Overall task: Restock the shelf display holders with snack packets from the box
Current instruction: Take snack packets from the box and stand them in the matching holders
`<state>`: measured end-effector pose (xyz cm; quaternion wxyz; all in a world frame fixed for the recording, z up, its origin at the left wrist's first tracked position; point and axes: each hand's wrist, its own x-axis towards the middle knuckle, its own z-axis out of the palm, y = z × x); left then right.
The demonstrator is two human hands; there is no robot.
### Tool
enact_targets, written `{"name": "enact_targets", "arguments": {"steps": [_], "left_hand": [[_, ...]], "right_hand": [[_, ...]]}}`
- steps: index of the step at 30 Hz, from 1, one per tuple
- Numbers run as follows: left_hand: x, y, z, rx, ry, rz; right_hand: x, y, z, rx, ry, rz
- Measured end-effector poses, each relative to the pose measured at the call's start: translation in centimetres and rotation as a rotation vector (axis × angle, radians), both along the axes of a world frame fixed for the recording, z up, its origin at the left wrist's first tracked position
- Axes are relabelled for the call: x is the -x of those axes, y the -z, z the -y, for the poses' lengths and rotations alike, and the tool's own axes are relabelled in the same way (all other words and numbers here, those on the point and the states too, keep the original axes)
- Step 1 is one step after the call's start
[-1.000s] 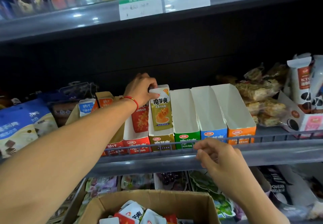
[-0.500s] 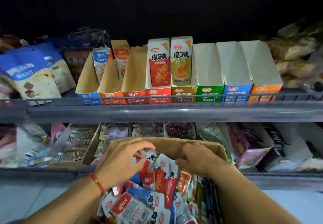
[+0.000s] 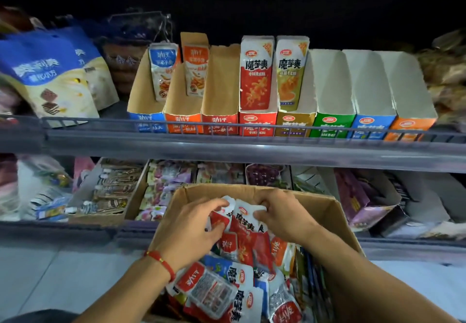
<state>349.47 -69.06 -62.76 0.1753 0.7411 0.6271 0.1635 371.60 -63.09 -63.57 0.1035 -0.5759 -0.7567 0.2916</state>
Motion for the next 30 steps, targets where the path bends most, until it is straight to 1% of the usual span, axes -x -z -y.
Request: {"name": "enact_targets", "arguments": {"steps": [1, 2, 4, 6, 8, 10, 12, 14, 15, 17, 20, 23, 28, 30], "left_hand": [[-0.2, -0.2, 0.0, 0.008, -0.016, 0.049], [-0.5, -0.5, -0.1, 0.055, -0.020, 0.119], [-1.3, -1.8, 0.0, 0.233, 0.011, 0.370], [-2.1, -2.9, 0.0, 0.393, 0.041, 0.601], [-2.8, -3.4, 0.1, 0.449, 0.055, 0.699], [-3.6, -3.6, 0.5, 0.486, 0.041, 0.821], [-4.1, -3.2, 0.8, 0.551, -0.005, 0.991], [-4.4, -2.8, 1.0, 0.575, -0.089, 1.108], [-4.6, -2.8, 1.1, 0.586, -0.116, 1.139], [-4.8, -2.9, 1.3, 0.611, -0.152, 1.174], [-4.7, -3.0, 1.4, 0.616, -0.222, 1.250], [-4.6, -3.3, 1.3, 0.615, -0.273, 1.305], [-4.5, -3.2, 1.4, 0.649, -0.305, 1.336], [-4.5, -3.0, 1.4, 0.625, -0.329, 1.337]], "right_hand": [[-0.6, -1.9, 0.5, -0.011, -0.039, -0.050], [-1.3, -3.4, 0.8, -0.013, -0.074, -0.099], [-2.8, -5.6, 1.4, -0.008, -0.141, -0.214], [-3.7, -6.8, 1.8, 0.051, -0.152, -0.398], [-4.1, -7.2, 1.9, 0.118, -0.068, -0.622], [-4.0, -7.1, 2.2, 0.134, 0.052, -0.770], [-3.8, -6.5, 2.4, 0.159, 0.147, -0.844], [-3.8, -5.9, 2.7, 0.283, 0.154, -0.846], [-3.6, -5.7, 3.0, 0.342, 0.132, -0.795], [-3.1, -5.3, 3.8, 0.389, 0.091, -0.706], [-2.3, -4.8, 4.3, 0.328, 0.189, -0.753], [-2.3, -4.9, 4.3, 0.258, 0.269, -0.755], [-1.3, -4.5, 4.8, 0.259, 0.301, -0.817], [-0.9, -4.1, 4.6, 0.278, 0.347, -0.896]]}}
